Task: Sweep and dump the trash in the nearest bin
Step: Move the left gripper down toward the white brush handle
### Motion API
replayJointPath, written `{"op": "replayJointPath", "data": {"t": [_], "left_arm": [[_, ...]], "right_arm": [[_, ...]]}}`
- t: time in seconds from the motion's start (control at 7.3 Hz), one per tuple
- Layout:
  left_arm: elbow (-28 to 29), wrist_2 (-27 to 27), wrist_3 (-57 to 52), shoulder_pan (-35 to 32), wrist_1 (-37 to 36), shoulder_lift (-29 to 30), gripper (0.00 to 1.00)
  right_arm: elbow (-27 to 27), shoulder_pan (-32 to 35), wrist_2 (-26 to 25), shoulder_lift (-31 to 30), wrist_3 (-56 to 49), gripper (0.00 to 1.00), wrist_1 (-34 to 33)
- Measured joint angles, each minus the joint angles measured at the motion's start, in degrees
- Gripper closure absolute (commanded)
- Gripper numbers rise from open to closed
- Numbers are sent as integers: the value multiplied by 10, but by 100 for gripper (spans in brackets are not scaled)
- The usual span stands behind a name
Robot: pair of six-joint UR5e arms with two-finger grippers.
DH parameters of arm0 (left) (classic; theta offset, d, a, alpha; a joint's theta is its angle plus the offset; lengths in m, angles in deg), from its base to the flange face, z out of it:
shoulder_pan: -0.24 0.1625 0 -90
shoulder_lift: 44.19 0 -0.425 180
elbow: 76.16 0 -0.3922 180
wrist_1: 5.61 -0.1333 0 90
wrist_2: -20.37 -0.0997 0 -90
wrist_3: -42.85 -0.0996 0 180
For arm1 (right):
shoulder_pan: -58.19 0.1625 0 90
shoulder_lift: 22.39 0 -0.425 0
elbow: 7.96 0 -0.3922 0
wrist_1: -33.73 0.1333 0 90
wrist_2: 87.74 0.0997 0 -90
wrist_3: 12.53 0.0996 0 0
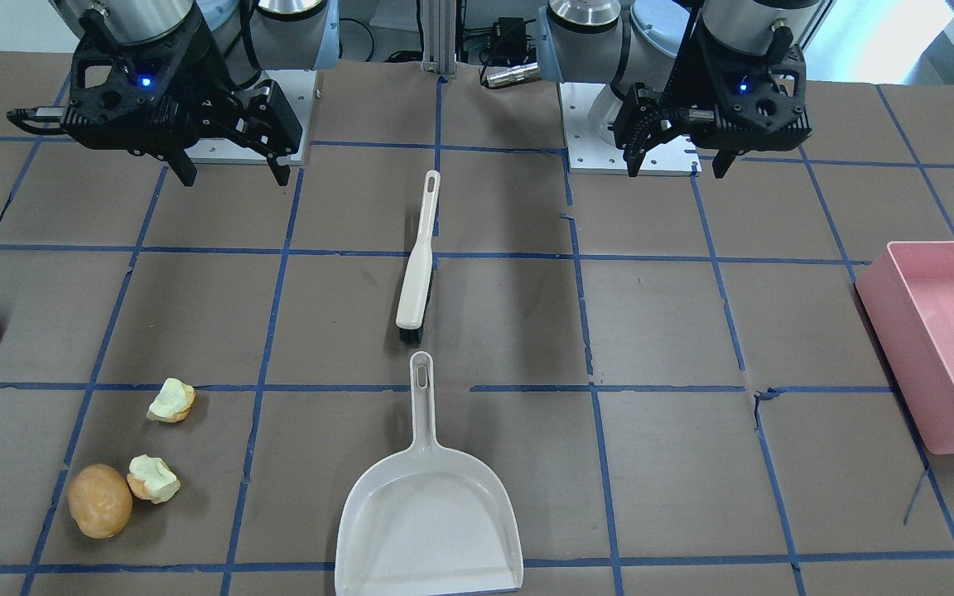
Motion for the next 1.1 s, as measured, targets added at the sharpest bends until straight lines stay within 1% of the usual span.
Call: {"op": "replayJointPath", "data": {"t": [0.14, 0.41, 0.68, 0.96, 1.1], "left_arm": [[-30, 0, 0, -12, -1, -12, 0], [-79, -1, 1, -79, -4, -27, 1], [-111, 3, 1, -138, -17, -29, 2], [-182, 35, 18, -179, -106, -35, 2], [-217, 43, 44, -202, -151, -37, 2]], "right_arm": [[0, 0, 0, 1, 0, 0, -2], [0, 0, -2, 2, 0, 0, -3], [2, 1, -5, 1, 4, 0, -7], [9, 2, -7, 1, 2, 0, -21], [11, 2, -8, 2, 1, 0, -29]]}}
